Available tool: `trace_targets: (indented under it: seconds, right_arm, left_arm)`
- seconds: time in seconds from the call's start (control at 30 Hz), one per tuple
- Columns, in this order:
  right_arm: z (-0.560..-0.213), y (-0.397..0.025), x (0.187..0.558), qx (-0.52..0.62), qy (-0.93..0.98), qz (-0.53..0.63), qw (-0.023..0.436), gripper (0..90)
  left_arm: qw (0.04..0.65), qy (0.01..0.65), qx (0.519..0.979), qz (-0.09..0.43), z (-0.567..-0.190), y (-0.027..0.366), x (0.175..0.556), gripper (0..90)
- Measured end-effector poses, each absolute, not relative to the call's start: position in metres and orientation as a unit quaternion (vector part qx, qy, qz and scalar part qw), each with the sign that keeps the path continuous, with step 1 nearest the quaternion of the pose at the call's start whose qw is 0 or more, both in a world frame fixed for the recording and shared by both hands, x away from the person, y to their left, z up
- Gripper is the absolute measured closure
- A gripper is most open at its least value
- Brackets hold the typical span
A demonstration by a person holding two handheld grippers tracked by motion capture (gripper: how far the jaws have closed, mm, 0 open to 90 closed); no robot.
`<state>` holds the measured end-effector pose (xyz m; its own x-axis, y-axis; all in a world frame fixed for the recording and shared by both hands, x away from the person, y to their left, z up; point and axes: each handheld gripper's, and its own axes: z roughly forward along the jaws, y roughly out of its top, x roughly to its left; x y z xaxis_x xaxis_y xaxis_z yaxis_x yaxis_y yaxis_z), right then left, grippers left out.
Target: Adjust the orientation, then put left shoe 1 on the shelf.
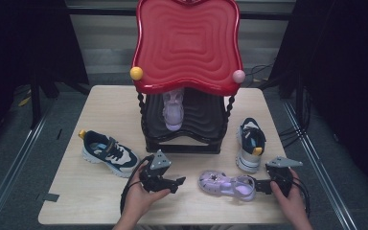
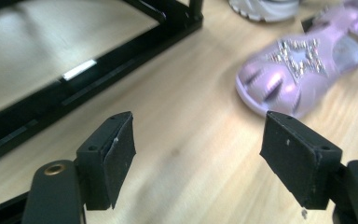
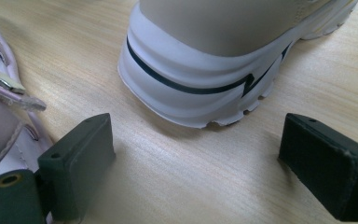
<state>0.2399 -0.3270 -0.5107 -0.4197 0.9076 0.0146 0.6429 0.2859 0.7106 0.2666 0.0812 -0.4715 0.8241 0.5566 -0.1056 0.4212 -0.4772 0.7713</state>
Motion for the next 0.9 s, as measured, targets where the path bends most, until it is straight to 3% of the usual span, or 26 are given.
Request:
trace_targets:
  seconds: [0.9]
  right_arm:
    - [-0.511, -0.327, 0.24, 0.499, 0.776, 0.328, 0.201, 9.3]
  left_arm:
    - [0.38, 0.246, 0.89, 0.057, -0.501, 0.09, 0.245, 23.2]
